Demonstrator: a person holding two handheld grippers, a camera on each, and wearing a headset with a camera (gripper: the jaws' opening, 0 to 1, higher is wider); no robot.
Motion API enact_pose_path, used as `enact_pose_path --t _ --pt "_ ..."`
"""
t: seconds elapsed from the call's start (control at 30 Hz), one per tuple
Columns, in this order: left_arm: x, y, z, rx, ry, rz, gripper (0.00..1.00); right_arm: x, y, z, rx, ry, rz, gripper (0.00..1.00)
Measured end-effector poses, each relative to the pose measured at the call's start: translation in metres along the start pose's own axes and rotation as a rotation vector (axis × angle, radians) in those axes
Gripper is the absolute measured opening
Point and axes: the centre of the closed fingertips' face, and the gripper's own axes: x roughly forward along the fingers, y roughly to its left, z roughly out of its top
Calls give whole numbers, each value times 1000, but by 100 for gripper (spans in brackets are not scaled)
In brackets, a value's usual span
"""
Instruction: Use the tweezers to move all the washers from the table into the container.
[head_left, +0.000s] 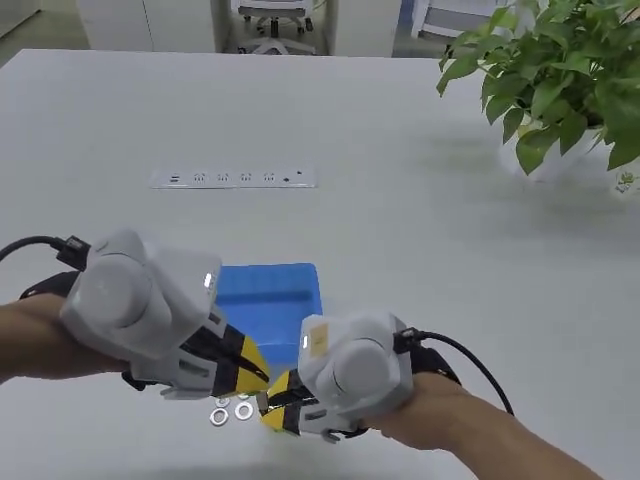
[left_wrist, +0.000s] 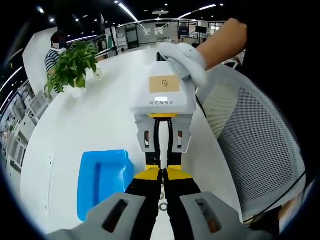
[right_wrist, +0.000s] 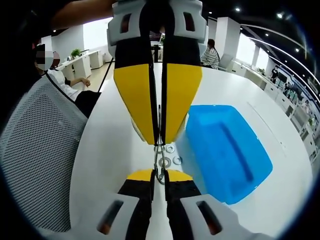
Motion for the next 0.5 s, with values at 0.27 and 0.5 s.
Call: enact_pose_path --t 0.27,0.5 --pt "0 0 -2 -7 11 2 6 0 1 1 -5 -1 6 8" --pt "-1 -2 -7 -28 19 0 21 -3 -2 5 -7 -11 -4 8"
